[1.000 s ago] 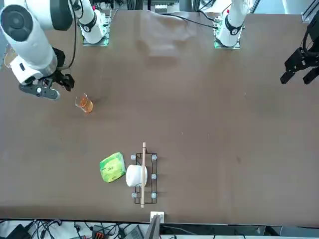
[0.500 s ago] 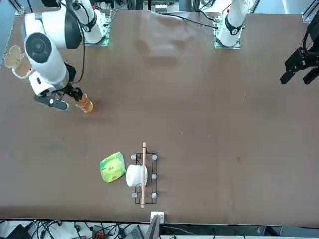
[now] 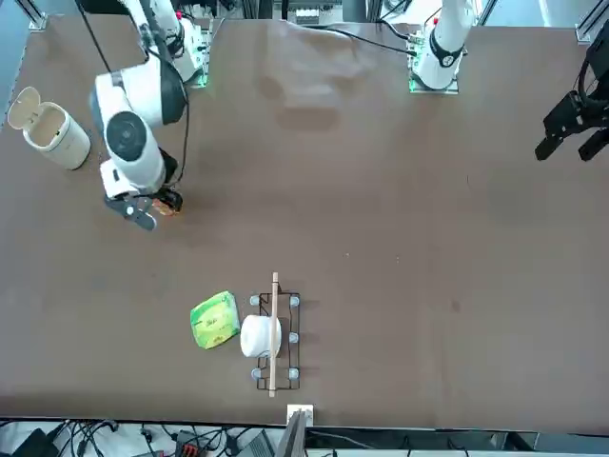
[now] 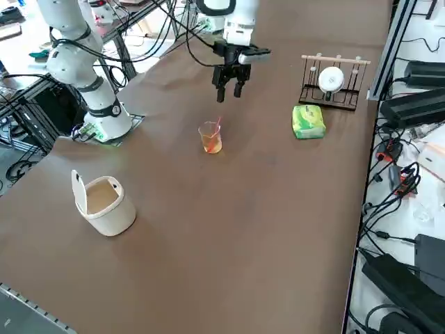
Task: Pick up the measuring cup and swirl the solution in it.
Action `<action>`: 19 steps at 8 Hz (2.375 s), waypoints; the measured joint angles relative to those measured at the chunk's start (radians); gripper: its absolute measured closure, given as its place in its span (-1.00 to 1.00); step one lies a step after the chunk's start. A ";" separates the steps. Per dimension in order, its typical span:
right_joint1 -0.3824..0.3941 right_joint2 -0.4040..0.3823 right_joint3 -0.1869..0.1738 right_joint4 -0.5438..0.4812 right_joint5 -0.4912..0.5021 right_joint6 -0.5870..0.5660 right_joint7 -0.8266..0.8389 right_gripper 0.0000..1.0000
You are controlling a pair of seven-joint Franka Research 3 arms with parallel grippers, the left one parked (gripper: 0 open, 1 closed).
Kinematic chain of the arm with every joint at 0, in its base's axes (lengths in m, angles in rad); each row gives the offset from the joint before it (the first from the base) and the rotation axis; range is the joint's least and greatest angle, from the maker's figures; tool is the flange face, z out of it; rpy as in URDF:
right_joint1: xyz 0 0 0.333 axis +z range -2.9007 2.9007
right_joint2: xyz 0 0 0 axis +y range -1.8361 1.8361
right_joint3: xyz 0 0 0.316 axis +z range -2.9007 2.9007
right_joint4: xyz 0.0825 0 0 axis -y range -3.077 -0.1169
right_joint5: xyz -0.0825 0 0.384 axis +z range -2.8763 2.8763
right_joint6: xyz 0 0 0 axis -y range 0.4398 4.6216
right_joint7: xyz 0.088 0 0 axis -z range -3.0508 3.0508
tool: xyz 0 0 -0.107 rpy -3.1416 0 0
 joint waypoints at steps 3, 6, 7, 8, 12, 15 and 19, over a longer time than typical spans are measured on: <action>-0.003 0.023 -0.004 -0.040 -0.002 0.031 0.060 -0.90; -0.010 0.025 -0.015 -0.081 -0.003 0.053 0.067 -0.81; -0.018 0.024 -0.017 -0.081 -0.004 0.053 0.068 -0.74; -0.029 0.025 -0.019 -0.082 -0.004 0.053 0.068 -0.59; -0.042 0.055 -0.019 -0.084 -0.004 0.081 0.101 -0.46; -0.042 0.067 -0.019 -0.084 -0.004 0.086 0.111 -0.28; -0.043 0.065 -0.019 -0.084 -0.004 0.073 0.111 -0.09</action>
